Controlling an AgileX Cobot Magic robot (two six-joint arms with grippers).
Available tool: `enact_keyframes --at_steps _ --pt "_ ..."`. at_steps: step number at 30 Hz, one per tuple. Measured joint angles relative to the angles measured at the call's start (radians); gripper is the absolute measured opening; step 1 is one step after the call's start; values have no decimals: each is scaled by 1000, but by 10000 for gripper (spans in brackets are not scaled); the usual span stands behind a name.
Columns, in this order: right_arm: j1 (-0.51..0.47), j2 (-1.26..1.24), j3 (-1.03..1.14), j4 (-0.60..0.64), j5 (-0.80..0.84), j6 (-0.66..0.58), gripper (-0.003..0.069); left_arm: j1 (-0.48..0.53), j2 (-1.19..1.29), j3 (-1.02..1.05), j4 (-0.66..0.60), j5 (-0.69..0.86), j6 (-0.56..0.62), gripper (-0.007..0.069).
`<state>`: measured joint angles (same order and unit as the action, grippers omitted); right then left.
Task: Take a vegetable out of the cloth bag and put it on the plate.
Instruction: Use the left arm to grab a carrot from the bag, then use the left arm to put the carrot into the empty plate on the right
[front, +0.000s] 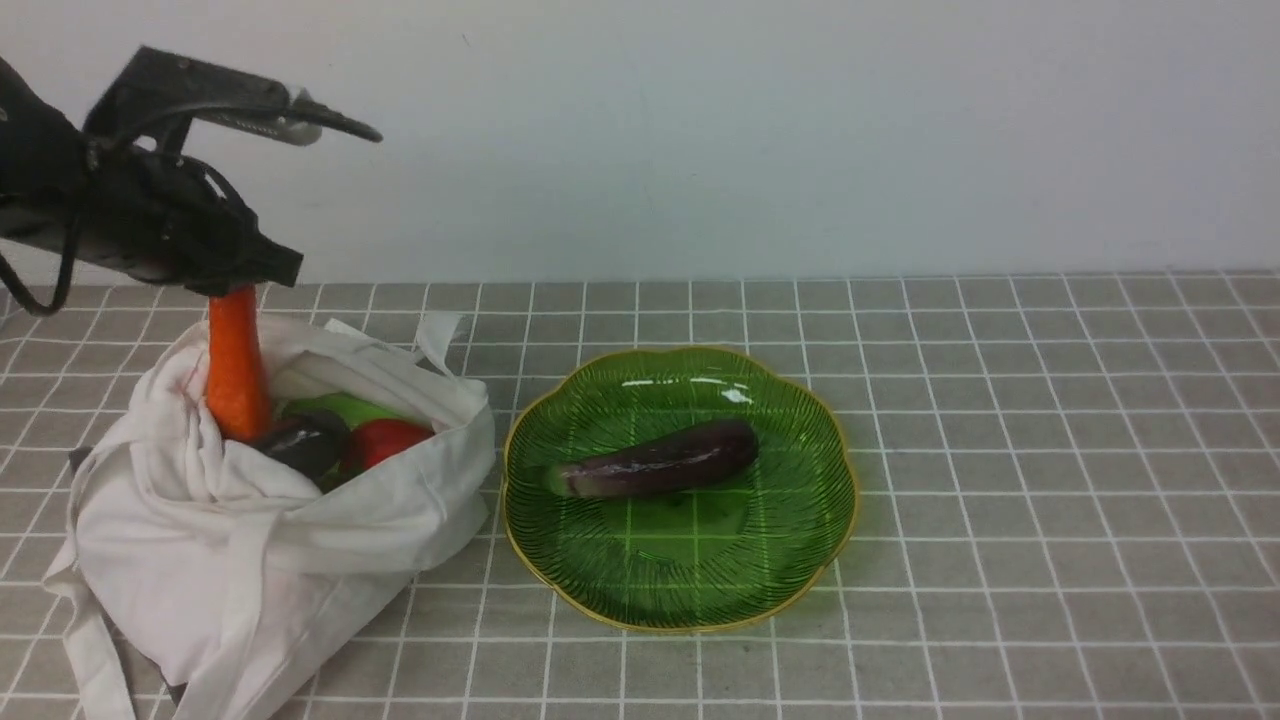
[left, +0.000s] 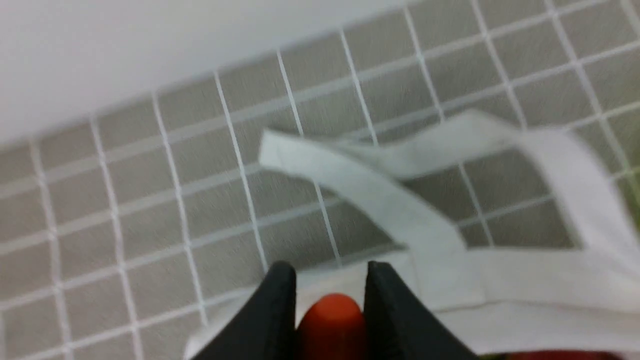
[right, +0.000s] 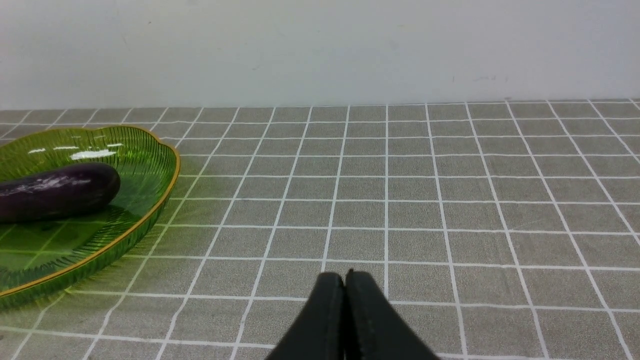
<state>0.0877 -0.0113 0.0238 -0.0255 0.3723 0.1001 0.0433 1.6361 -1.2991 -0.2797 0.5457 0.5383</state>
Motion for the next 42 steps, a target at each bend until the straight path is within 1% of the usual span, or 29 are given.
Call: enact_keyframes --at_steps 3,7,8,10,11,14,16,17,19,22,23,24,25,26,27,29,30,35,37,40,41,42 --pt "0 0 0 0 0 0 -15 0 -59 -25 -9 0 5 153" --pt "0 0 0 0 0 0 -15 -3 -122 -38 -69 8 12 153" --pt "0 0 0 0 0 0 -15 -6 -143 -38 -103 8 12 153" --pt "0 0 0 0 0 0 -15 -27 -189 -38 -221 8 13 153" --pt "0 0 0 0 0 0 -15 -32 -192 -38 -231 8 13 153" --pt "0 0 0 0 0 0 -15 -75 -218 -38 -362 11 26 153" --pt "0 0 0 0 0 0 -15 -135 -223 -40 -462 39 53 153" --pt "0 0 0 0 0 0 -15 -141 -223 -40 -469 43 59 153" --pt "0 0 0 0 0 0 -15 -212 -210 -40 -535 60 105 153" --pt "0 0 0 0 0 0 -15 -291 -173 -41 -577 61 176 153" --pt "0 0 0 0 0 0 -15 -335 -142 -42 -589 61 206 153" --pt "0 0 0 0 0 0 -15 -361 -116 -42 -594 61 220 153" --pt "0 0 0 0 0 0 -15 -361 -110 -42 -596 61 223 153" --pt "0 0 0 0 0 0 -15 -403 -55 -42 -596 54 246 153" --pt "0 0 0 0 0 0 -15 -423 -22 -42 -596 46 265 153" --pt "0 0 0 0 0 0 -15 -444 12 -42 -596 30 289 153" --pt "0 0 0 0 0 0 -15 -468 76 -42 -598 7 318 153" --pt "0 0 0 0 0 0 -15 -507 170 -42 -598 -7 357 159" --pt "0 0 0 0 0 0 -15 -515 184 -42 -598 -14 373 191" --pt "0 0 0 0 0 0 -15 -518 188 -42 -600 -29 390 321" --pt "0 0 0 0 0 0 -15 -518 188 -42 -600 -29 389 332" --pt "0 0 0 0 0 0 -15 -518 188 -42 -602 -26 384 417"
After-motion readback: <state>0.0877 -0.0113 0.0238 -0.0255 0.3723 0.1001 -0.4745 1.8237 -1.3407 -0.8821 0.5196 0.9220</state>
